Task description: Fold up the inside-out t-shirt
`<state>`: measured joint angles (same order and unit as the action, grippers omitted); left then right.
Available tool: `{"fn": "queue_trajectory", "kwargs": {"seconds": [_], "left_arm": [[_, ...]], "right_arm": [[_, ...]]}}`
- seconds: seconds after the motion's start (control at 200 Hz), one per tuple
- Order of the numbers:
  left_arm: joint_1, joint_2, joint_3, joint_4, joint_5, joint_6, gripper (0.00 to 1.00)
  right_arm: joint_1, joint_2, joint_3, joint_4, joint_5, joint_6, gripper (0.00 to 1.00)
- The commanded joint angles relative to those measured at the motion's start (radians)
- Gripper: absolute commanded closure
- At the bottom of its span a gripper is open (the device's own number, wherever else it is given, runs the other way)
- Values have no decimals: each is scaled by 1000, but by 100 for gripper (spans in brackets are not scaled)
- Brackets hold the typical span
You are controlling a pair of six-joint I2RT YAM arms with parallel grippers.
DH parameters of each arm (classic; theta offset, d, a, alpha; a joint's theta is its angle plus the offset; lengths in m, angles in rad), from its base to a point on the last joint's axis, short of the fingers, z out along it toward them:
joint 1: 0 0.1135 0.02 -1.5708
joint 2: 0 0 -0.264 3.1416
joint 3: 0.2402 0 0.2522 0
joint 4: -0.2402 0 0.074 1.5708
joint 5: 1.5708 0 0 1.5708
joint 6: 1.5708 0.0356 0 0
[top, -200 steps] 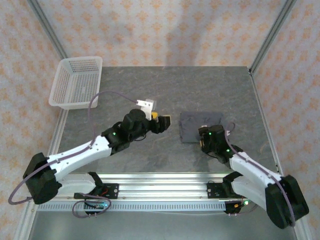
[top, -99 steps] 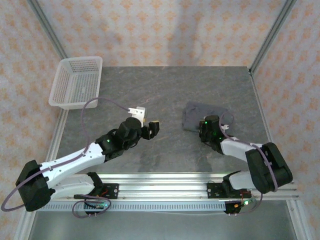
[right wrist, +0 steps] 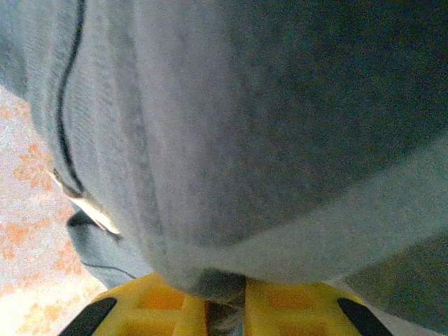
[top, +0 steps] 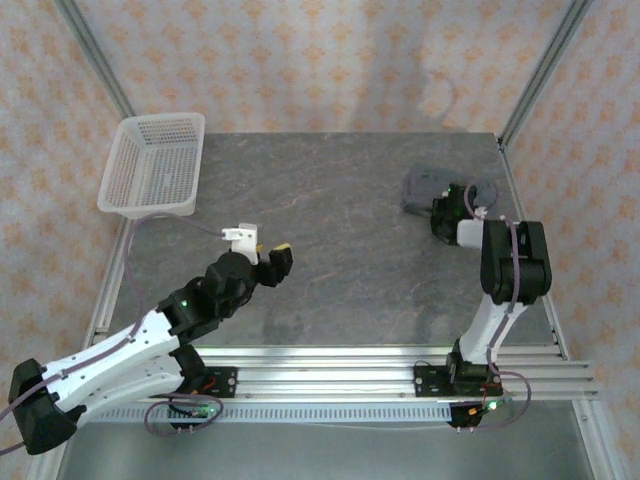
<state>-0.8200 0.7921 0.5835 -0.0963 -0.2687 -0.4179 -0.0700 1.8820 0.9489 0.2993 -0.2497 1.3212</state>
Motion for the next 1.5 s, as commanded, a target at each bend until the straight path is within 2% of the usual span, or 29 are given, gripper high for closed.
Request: {"fn": "queue_trajectory", "kwargs": {"seconds": [0.0,0.275,0.34,0.555,0.681,0.756,0.871,0.946,1.016,1.151,1.221,1.246,1.276,1.341,1.496], "left_arm": [[1,-41,-21,-68,-75,4,30],[2,-110,-46,-135,-138,-11,30],[3,-132,-60,-138,-158,-9,30],[6,-197,-115,-111,-257,16,17],[15,-187,-113,-114,-308,25,5],[25,-169,-125,-83,-375,39,0],[77,-135,-126,-85,-514,34,0],[146,-110,-120,-73,-480,98,0],[202,-79,-145,7,-448,181,0],[288,-20,-195,174,-418,327,0],[356,4,-195,179,-372,332,0],[387,13,-191,169,-363,313,0],[423,22,-178,146,-335,298,0],[485,38,-178,163,-294,292,0],[564,107,-259,369,-284,355,0]], "right_arm": [[-54,98,141,-157,-20,-116,82],[-134,370,627,-509,-61,-395,75],[-148,441,739,-550,-105,-437,74],[-152,605,1077,-723,-89,-509,68],[-152,607,1158,-783,-110,-550,61],[-147,518,1066,-756,-153,-584,56],[-128,270,763,-610,-155,-673,49],[-117,99,588,-565,-127,-740,45],[-101,-60,443,-555,-74,-805,42],[-48,-365,110,-483,92,-885,38],[-13,-511,-75,-371,189,-917,35],[-2,-557,-148,-320,223,-935,32],[11,-607,-224,-258,256,-962,22],[32,-676,-347,-151,341,-1016,7],[60,-639,-451,-34,476,-1168,5]]}}
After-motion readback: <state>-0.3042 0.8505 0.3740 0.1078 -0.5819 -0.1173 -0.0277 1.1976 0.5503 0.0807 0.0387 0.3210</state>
